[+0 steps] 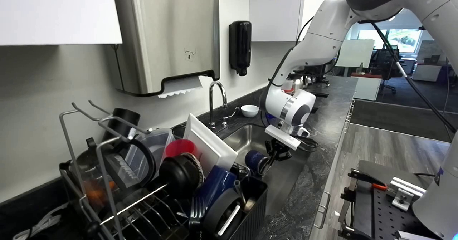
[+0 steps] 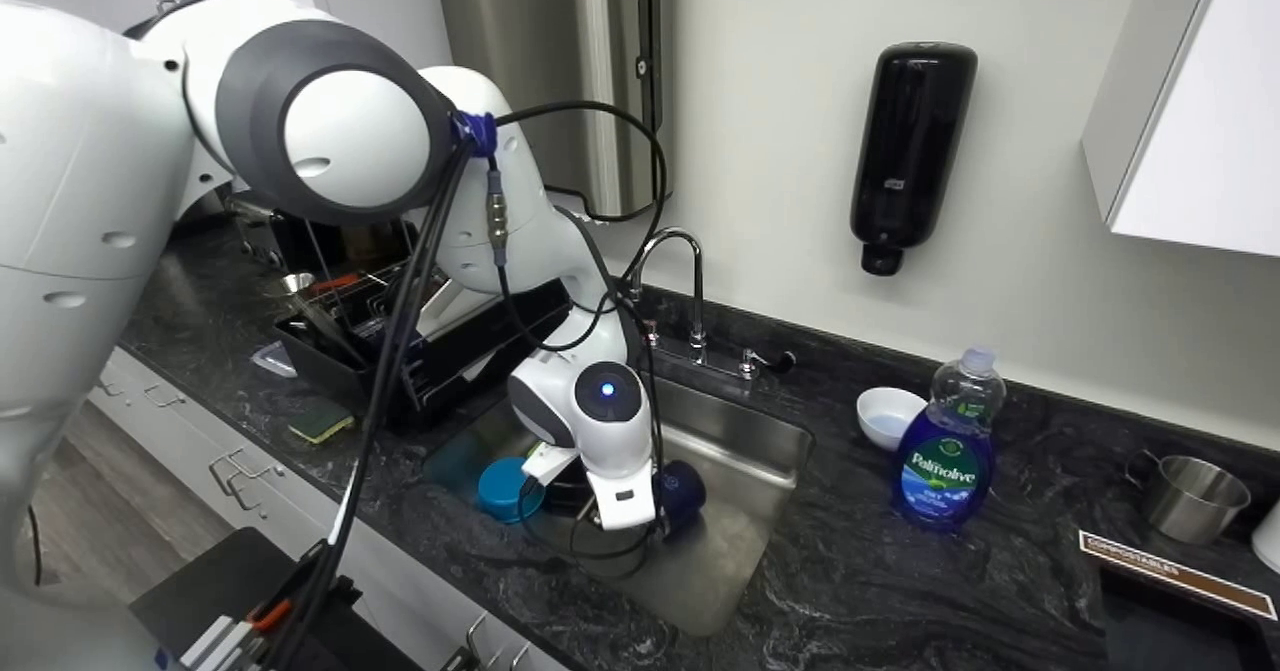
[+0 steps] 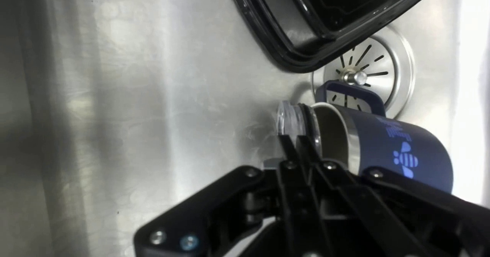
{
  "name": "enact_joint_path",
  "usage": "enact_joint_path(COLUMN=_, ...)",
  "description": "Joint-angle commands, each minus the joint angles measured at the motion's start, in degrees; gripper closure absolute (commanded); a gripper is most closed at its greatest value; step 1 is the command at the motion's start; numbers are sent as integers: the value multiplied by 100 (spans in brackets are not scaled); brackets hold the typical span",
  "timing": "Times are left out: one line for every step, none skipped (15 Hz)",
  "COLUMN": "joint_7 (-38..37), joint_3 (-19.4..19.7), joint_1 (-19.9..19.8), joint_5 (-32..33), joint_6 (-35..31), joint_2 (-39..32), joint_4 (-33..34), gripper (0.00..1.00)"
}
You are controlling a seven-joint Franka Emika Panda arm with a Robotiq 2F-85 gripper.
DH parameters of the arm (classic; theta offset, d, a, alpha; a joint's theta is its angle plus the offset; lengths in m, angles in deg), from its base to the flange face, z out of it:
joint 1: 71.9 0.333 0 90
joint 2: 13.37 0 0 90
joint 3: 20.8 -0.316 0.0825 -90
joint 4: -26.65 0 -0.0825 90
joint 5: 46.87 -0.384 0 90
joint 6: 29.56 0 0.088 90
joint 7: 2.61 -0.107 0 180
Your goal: Take the lid off of the blue cup in the sink and place it on the edge outside of the sink
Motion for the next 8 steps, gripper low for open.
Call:
enact_joint_path(joint_7=179, joint_3=-50, joint_1=-16, joint_5=-179, joint_6=-187, joint_2=-173, joint_4=116, gripper=99)
enact_joint_path(joint_7=188, joint_3=-52, joint_1=-23, joint_5=-186, joint_6=-192, joint_2=-178, joint_4=116, gripper=99)
enact_joint_path(joint_7=191, joint_3=-53, joint_1=-28, joint_5=-192, joint_6=-200, joint_2=-192, joint_4=123, gripper=99)
enact_joint_path(joint_7=195, joint_3=-56, joint_1=-34, joint_5=-202, joint_6=-207, joint_2=-198, joint_4=122, gripper=99)
enact_joint_path(joint_7=223, joint_3=-71, joint_1=-59, joint_5=-240, joint_6=-213, joint_2=-203, joint_4=125, gripper=99)
enact_joint_path(joint_7=241, joint_3=-77, joint_1=-71, joint_5=-270, joint_6=-228, joint_2=-211, joint_4=120, gripper=99)
enact_joint_path(joint_7=273, joint_3=-86, joint_1=-90, joint_5=-317, joint_6=-252, joint_2=-216, joint_4=111, gripper=99)
enact_joint_path(joint_7=310, joint_3=-94, joint_1=-107, joint_5=-376, joint_6=-282, joint_2=-226, joint_4=105, gripper=99)
